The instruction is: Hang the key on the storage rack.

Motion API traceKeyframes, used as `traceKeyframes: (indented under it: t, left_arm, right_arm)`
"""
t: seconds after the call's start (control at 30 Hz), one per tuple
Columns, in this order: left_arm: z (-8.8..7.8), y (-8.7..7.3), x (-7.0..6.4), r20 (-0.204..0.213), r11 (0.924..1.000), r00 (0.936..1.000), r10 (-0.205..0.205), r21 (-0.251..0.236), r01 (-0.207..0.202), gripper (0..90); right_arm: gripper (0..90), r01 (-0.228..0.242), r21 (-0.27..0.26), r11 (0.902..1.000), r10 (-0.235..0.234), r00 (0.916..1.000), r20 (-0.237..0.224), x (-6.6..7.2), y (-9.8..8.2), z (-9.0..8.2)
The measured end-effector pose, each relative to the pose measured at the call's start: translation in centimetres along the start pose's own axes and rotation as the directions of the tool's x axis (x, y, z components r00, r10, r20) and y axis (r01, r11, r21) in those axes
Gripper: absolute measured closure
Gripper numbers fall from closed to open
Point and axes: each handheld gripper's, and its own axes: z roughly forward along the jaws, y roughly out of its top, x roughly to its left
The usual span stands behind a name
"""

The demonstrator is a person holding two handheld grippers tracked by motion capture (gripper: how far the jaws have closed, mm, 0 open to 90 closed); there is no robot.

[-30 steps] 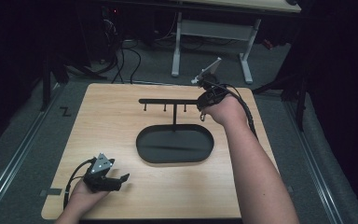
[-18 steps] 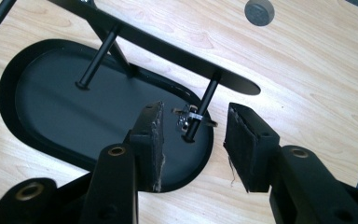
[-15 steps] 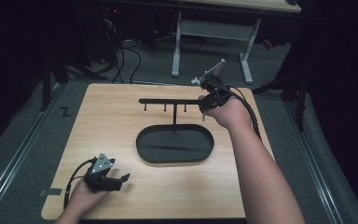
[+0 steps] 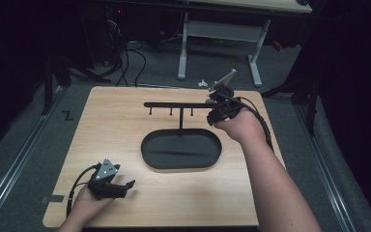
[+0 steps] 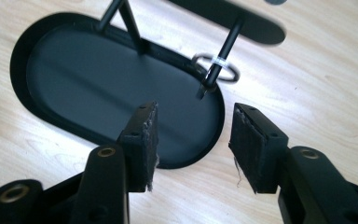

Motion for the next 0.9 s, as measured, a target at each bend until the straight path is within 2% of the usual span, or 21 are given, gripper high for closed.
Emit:
traceKeyframes:
  t: [0.13,0.4,0.6,0.7,0.73,0.8,0.83,0.9]
  left_arm:
    - [0.0,0.0,-0.1,-0.001,1.0000,1.0000,0.002,0.003,-0.002,17.2]
    - [0.2,0.0,-0.2,0.000,0.9999,1.0000,0.007,0.010,-0.007,17.3]
    - [0.3,0.0,-0.2,0.002,0.9999,1.0000,0.010,0.013,-0.010,17.2]
    - [0.3,0.0,-0.2,0.001,0.9998,0.9999,0.011,0.017,-0.011,17.2]
    - [0.4,0.0,-0.2,0.000,0.9998,0.9999,0.012,0.016,-0.012,17.2]
    - [0.4,0.0,-0.3,-0.001,0.9998,0.9999,0.013,0.016,-0.013,17.2]
    - [0.4,0.0,-0.3,0.001,0.9998,0.9999,0.015,0.017,-0.015,17.2]
    - [0.4,0.0,-0.3,0.000,0.9997,0.9999,0.016,0.017,-0.016,17.3]
  right_arm:
    - [48.4,-0.013,-0.018,0.9998,0.013,0.9999,-0.011,-0.1,-1.2,0.6]
    - [44.3,-0.024,0.005,0.9997,0.024,0.9997,-0.010,-0.5,-4.4,3.3]
    - [43.1,-0.037,0.004,0.9993,0.037,0.9992,-0.012,-0.9,-5.9,5.0]
    - [42.8,-0.039,0.000,0.9992,0.039,0.9991,-0.014,-0.7,-7.1,6.2]
    - [43.0,-0.038,0.002,0.9993,0.038,0.9992,-0.013,-0.5,-7.9,7.1]
    - [43.0,-0.033,-0.004,0.9995,0.033,0.9994,-0.014,-0.4,-8.3,7.4]
    - [42.9,-0.033,-0.012,0.9994,0.033,0.9993,-0.020,0.0,-9.3,8.2]
    - [42.9,-0.036,-0.020,0.9991,0.036,0.9990,-0.027,0.1,-9.8,8.5]
